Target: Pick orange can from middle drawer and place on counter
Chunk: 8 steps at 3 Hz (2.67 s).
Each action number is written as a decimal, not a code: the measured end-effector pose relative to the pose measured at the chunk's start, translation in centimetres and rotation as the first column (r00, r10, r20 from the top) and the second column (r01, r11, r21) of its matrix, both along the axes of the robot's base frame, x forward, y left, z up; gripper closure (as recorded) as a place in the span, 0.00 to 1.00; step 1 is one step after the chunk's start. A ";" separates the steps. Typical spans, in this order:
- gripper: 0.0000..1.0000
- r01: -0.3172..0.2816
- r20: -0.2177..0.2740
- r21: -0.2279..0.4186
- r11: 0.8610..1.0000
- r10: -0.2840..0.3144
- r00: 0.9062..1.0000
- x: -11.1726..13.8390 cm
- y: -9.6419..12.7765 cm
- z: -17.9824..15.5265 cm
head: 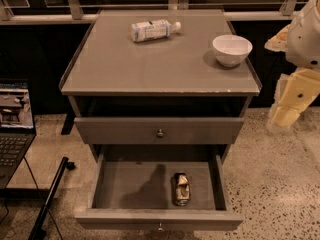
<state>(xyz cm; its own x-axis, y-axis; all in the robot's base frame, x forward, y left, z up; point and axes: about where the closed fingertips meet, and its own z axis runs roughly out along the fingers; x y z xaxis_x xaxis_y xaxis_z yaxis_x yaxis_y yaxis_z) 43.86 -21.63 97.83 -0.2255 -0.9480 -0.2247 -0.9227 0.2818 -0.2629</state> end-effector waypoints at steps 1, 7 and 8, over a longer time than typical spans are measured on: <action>0.00 0.071 0.032 0.080 0.994 -0.074 0.997 -1.1 0.7 -1.1; 0.00 0.565 -0.169 0.625 0.539 -0.612 0.772 4.5 1.5 -14.3; 0.00 0.634 -0.264 0.648 0.422 -0.656 0.707 6.1 2.0 -19.6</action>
Offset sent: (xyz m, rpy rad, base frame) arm 0.0497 0.0082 -0.0618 0.5954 -0.3115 -0.5271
